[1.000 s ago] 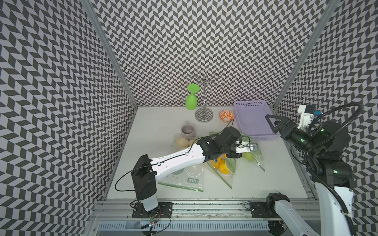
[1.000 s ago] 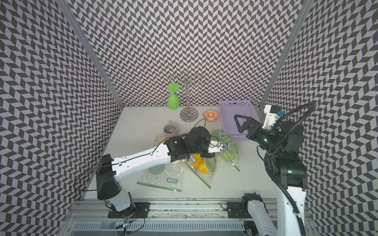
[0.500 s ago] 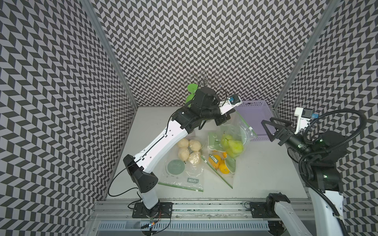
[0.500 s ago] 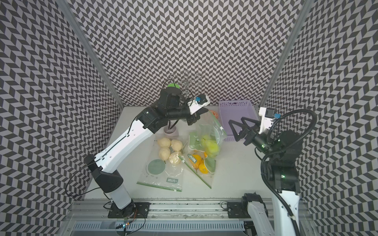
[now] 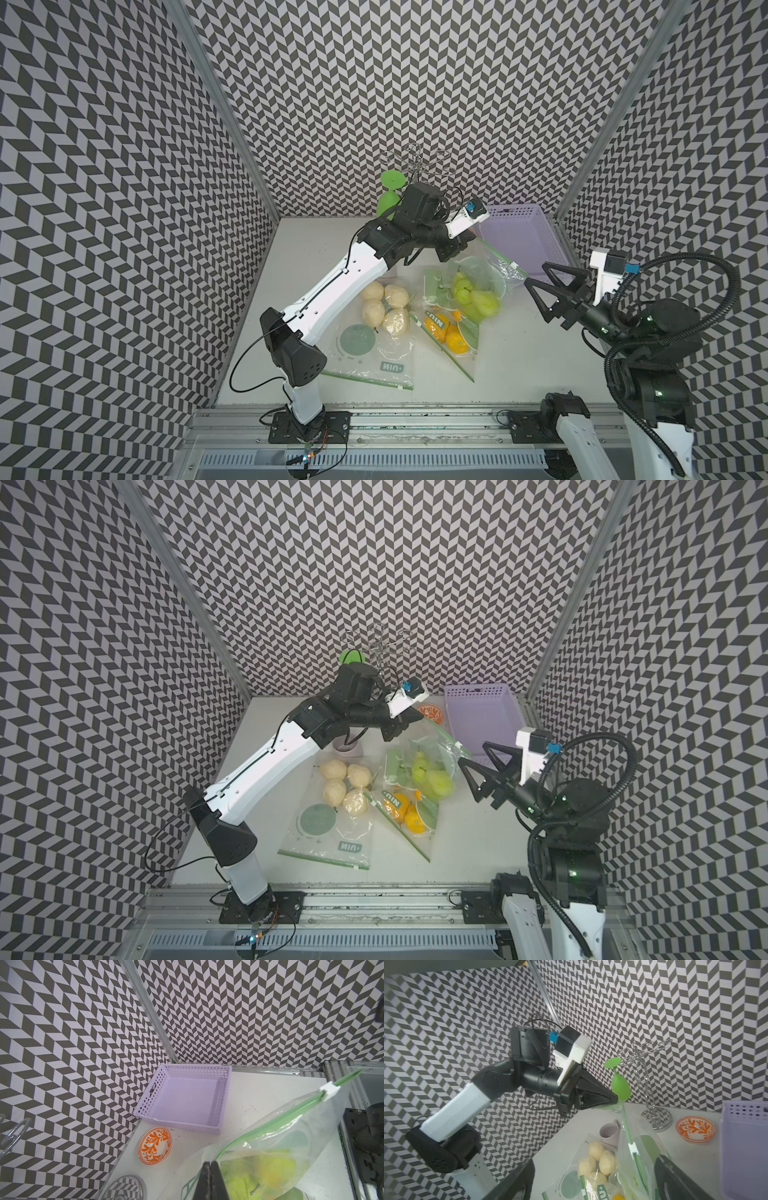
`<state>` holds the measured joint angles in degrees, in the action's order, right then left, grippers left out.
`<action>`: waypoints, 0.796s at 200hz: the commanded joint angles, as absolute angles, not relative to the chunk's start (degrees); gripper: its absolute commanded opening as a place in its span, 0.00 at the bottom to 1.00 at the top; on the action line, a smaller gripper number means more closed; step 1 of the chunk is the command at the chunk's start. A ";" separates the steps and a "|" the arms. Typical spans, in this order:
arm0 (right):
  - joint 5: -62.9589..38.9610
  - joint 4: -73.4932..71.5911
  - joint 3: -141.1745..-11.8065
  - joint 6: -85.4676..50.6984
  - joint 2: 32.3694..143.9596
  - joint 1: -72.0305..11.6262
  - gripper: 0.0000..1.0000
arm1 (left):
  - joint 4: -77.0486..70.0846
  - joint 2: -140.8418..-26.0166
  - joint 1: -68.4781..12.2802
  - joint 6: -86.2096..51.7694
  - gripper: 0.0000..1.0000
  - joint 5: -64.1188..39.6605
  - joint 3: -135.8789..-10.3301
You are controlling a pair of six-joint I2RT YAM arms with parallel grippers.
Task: Open the zip-top bag and take out the pear
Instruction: Pick up the zipper food storage bag at the center of the board.
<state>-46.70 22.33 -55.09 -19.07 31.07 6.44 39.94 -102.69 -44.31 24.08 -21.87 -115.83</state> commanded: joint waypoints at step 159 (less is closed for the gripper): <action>-45.42 21.12 -47.79 -11.79 32.90 5.98 0.42 | 41.31 -102.94 -45.23 24.05 0.00 -21.36 -114.87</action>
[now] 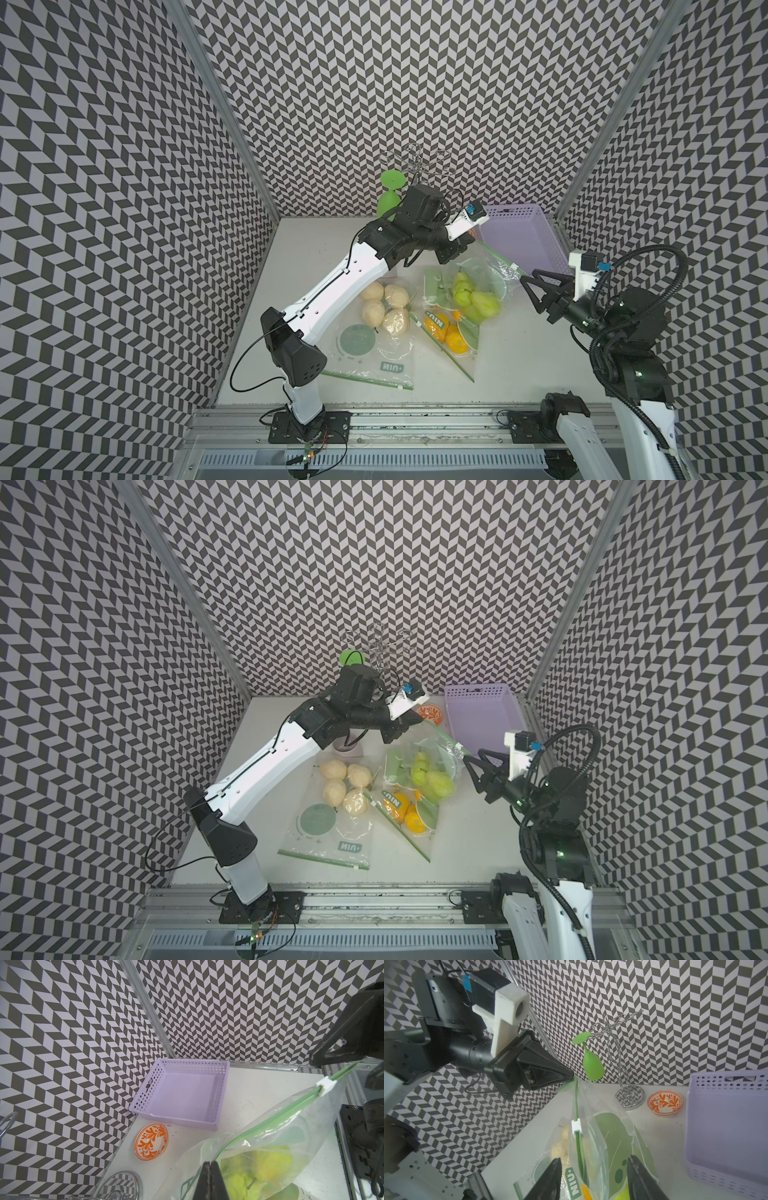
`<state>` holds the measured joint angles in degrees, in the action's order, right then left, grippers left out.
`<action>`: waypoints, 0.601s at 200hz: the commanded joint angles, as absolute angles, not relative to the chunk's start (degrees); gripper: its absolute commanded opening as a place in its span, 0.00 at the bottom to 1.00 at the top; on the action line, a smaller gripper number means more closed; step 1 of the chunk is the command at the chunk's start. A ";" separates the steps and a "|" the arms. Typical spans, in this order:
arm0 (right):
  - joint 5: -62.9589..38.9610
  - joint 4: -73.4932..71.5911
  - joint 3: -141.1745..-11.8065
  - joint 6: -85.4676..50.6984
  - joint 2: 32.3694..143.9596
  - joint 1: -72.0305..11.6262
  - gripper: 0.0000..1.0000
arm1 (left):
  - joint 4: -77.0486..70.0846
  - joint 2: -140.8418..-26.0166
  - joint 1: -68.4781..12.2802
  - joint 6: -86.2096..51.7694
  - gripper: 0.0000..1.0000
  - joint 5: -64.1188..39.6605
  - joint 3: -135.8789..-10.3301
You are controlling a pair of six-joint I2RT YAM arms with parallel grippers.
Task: Open the zip-top bag and take out the pear
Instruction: Pick up the zipper food storage bag at the center of the board.
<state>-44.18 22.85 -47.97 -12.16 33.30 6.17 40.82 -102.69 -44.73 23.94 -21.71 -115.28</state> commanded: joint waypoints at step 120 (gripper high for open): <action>-46.23 23.72 -50.36 -9.20 34.19 5.03 0.00 | 34.48 -93.85 -54.31 39.50 0.82 -26.52 -107.17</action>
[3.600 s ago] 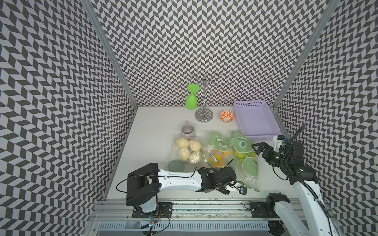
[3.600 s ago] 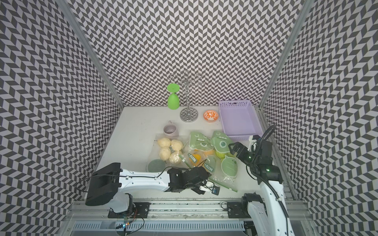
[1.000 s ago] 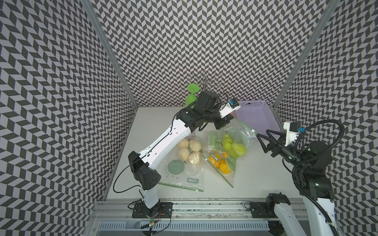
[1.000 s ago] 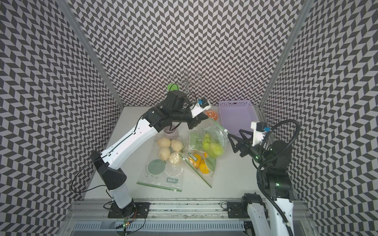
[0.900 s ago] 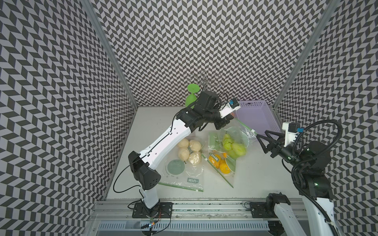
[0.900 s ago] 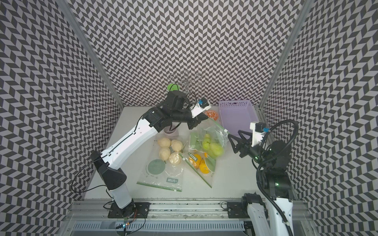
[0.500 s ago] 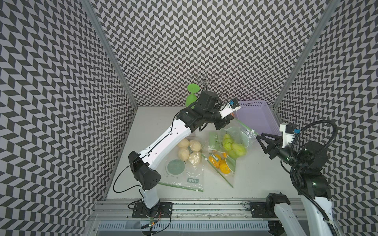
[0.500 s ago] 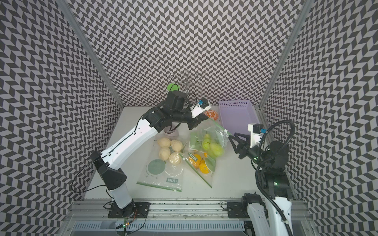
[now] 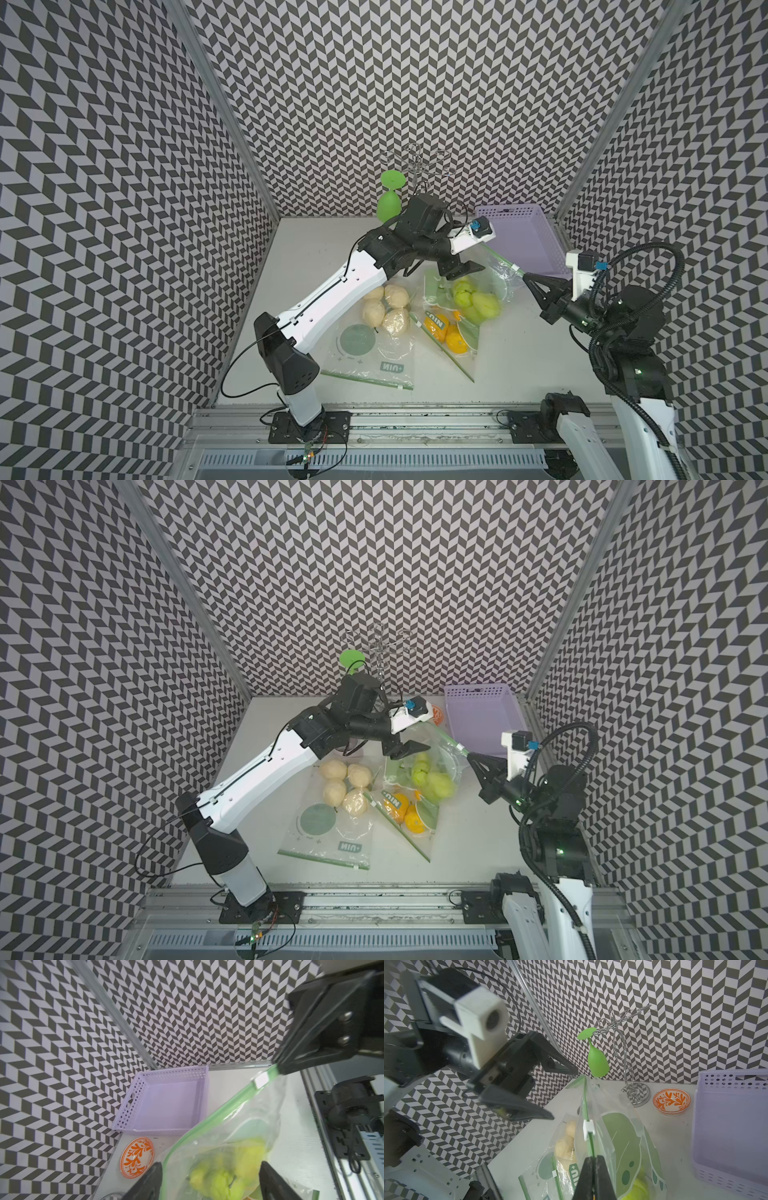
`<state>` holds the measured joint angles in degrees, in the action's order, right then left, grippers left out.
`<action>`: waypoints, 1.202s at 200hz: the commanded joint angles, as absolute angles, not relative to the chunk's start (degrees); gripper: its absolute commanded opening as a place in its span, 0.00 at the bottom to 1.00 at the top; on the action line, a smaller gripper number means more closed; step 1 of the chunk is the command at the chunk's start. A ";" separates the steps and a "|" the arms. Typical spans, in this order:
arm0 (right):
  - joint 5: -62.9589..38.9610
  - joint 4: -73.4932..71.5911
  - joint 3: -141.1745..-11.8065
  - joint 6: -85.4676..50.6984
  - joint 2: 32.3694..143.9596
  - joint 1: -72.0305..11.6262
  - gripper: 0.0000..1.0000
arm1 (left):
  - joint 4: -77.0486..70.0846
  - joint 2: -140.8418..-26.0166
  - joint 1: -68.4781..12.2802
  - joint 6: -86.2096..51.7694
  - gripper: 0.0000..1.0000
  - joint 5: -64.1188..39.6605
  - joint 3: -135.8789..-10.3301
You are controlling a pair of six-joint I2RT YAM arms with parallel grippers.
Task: Open the zip-top bag and take out the pear
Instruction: Pick up the zipper food storage bag at the center of the board, then unzip the zipper on the zipper food storage bag.
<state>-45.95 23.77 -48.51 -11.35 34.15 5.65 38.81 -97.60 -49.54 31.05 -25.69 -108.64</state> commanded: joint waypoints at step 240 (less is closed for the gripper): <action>-36.74 25.11 -48.38 -1.27 26.79 -1.23 0.00 | 49.46 -107.27 -57.25 39.79 0.53 -30.88 -124.66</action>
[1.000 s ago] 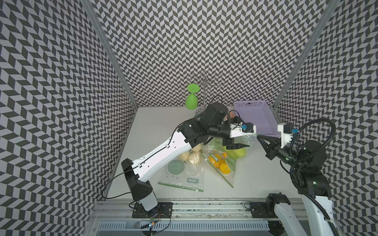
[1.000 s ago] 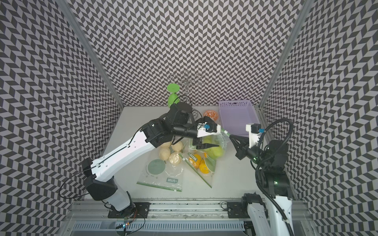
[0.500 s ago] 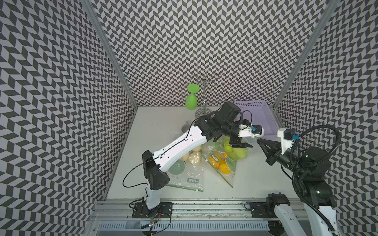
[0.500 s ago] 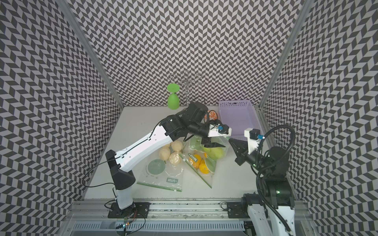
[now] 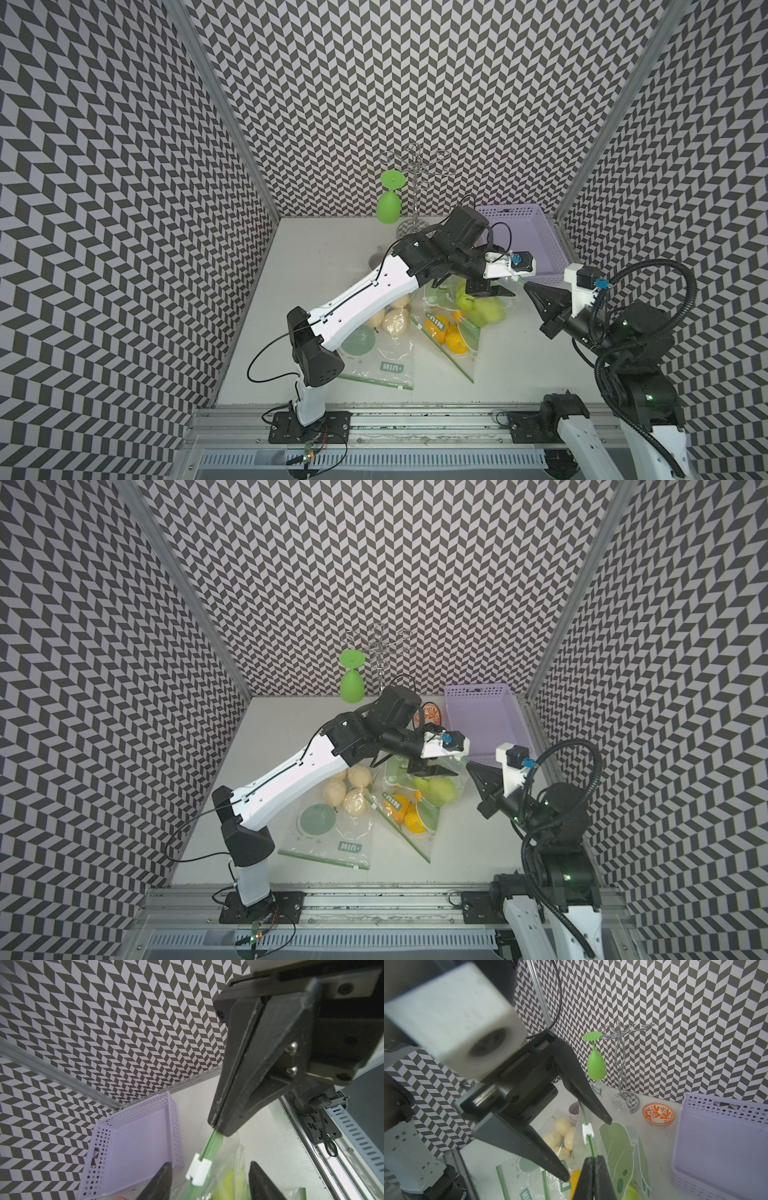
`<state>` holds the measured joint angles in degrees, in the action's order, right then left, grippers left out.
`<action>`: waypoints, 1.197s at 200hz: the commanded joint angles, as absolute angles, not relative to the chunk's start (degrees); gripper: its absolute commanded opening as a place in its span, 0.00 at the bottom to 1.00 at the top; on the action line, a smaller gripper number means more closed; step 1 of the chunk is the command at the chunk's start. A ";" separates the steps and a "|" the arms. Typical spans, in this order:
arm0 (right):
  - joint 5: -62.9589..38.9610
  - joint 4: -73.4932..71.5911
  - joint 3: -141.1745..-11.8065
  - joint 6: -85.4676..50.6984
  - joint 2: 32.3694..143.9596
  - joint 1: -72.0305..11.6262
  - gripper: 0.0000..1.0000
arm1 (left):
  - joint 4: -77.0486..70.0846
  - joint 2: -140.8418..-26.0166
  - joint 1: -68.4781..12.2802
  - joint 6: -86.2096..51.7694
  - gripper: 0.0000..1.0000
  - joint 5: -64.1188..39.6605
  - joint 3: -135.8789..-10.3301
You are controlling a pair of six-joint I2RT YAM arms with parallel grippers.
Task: Open the zip-top bag and take out the pear
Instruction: Unzip the zipper on the zipper food storage bag.
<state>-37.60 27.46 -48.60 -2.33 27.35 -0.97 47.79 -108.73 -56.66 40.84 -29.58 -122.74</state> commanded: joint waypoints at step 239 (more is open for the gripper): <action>-36.32 22.85 -47.61 -3.63 26.20 -1.23 0.00 | 51.88 -106.96 -56.92 39.13 0.01 -27.15 -123.35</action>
